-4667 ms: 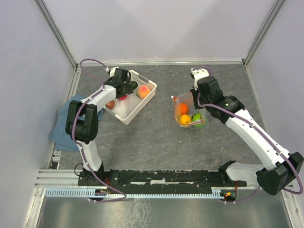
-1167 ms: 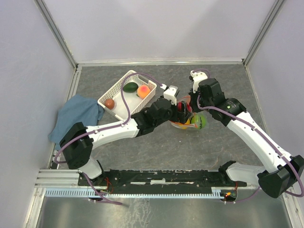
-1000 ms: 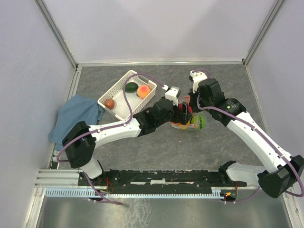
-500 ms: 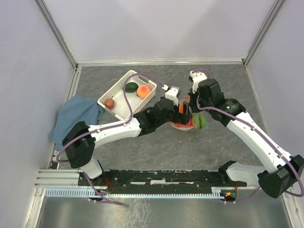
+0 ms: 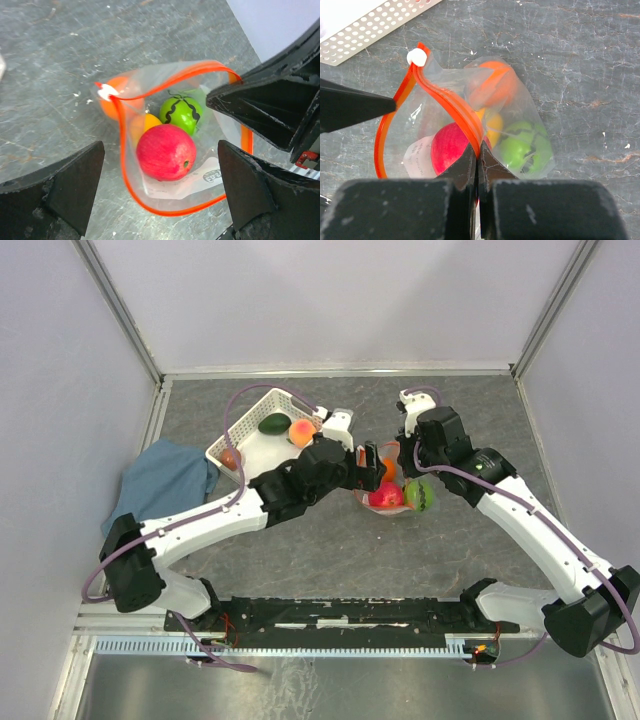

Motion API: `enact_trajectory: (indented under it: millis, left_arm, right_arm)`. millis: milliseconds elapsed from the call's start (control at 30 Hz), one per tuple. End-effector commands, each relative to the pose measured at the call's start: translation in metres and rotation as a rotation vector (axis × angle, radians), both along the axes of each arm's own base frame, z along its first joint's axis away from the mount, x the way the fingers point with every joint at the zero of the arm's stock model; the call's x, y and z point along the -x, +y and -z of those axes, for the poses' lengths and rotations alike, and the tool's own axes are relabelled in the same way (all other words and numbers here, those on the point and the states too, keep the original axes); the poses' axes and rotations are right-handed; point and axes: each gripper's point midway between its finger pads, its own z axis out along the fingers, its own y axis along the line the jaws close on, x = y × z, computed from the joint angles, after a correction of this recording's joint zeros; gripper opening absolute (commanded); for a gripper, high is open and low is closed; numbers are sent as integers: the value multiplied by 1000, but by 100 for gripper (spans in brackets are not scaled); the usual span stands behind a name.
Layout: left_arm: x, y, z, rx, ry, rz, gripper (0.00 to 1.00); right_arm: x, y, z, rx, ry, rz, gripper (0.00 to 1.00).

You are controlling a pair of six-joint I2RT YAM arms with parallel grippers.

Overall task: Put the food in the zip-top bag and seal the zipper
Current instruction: Place the fake fruit in the zipper food storage bag, then pick up the fake fruit from the bin.

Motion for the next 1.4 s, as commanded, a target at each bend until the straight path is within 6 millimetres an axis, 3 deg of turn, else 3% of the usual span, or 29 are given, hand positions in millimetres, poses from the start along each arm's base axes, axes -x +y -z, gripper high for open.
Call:
enact_trajectory:
  millis: [0,300,567,1033,1367]
  left_arm:
    - [-19,36,-36,0,-69,-112,99]
    - [-77,97,-18,0,16,-266,100]
    - [-132,145,19,-42,129,-444,99]
    - [-201,175,99,-193,283,-585,100]
    - [-231,161,144,-233,370,-546,99]
  right_arm:
    - [-7,-1,-24,-43,-85,22,2]
    - [-8,-3,-27,-47,-110,30,2]
    - [-8,-4,-29,-42,-121,27,2]
    - [-8,0,-24,-39,-116,-3,2]
    - [-12,2,-14,-18,-99,-9,1]
